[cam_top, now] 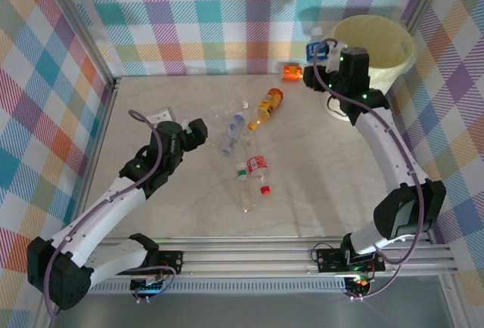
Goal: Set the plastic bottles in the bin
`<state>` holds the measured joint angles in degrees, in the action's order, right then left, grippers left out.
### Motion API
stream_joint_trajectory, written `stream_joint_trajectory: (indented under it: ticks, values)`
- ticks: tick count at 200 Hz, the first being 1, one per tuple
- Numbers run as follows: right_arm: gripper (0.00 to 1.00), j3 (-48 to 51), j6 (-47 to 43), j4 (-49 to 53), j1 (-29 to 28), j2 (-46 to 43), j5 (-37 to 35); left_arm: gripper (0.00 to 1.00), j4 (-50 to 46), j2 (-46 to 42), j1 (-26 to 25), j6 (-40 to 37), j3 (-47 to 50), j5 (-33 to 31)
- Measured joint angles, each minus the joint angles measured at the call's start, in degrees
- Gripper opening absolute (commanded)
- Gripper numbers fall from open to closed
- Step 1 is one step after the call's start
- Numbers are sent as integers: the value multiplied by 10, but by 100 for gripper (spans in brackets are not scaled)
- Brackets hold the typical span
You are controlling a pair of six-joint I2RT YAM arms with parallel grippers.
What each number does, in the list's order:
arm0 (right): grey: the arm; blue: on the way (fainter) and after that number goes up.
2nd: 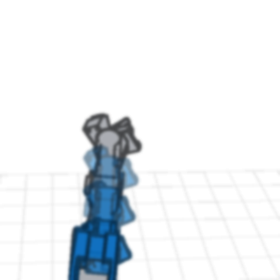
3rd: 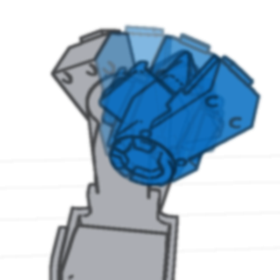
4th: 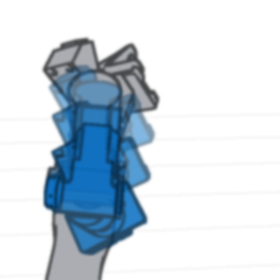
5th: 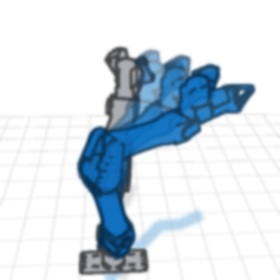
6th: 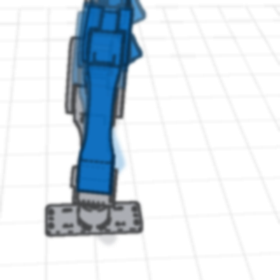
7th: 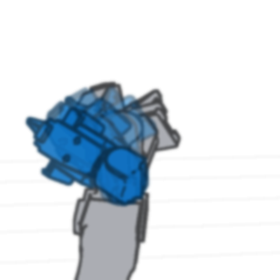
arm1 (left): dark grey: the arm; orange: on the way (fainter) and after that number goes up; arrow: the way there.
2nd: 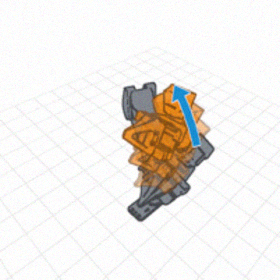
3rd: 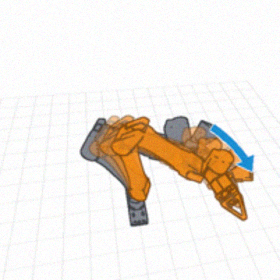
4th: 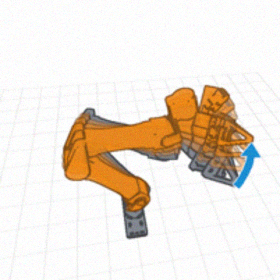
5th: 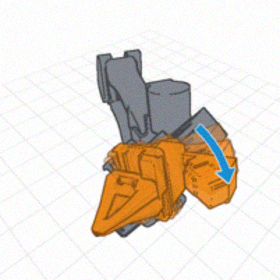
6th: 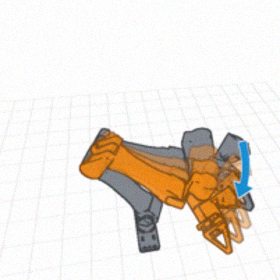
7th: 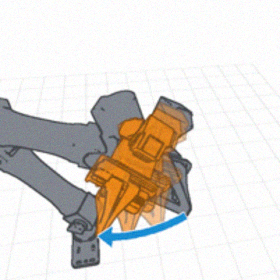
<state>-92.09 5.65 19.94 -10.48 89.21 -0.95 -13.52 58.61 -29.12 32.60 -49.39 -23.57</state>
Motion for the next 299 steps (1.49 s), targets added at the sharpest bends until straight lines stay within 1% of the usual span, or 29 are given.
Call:
stream_joint_trajectory:
  ticks: [31,57,88,109,125,154,194,227,249,274,299]
  values:
    - [35,-99,-19,15,21,59,-28,100,-1,-14,5,6,3,-11]
    - [35,-194,-30,38,52,120,-47,100,-3,-21,6,6,8,-12]
    - [37,-333,-36,87,92,205,-67,100,-5,-27,9,8,16,-15]
    - [37,-437,-41,129,108,265,-89,100,-7,-28,11,8,19,-16]
    - [37,-482,-47,151,118,293,-116,100,-12,-30,12,8,20,-16]
    - [40,-478,-49,177,131,302,-173,100,-15,-33,13,9,25,-18]
    - [42,-414,-48,171,147,303,-241,100,-15,-33,19,12,31,-20]
    - [45,-407,-49,157,161,313,-295,100,-14,-31,21,20,31,-20]
    - [50,-401,-53,131,167,315,-330,100,-14,-28,21,28,32,-16]
    - [64,-372,-61,86,169,315,-355,100,-13,-27,21,36,36,-14]
    - [73,-358,-68,72,169,318,-376,100,-14,-26,23,42,40,-13]
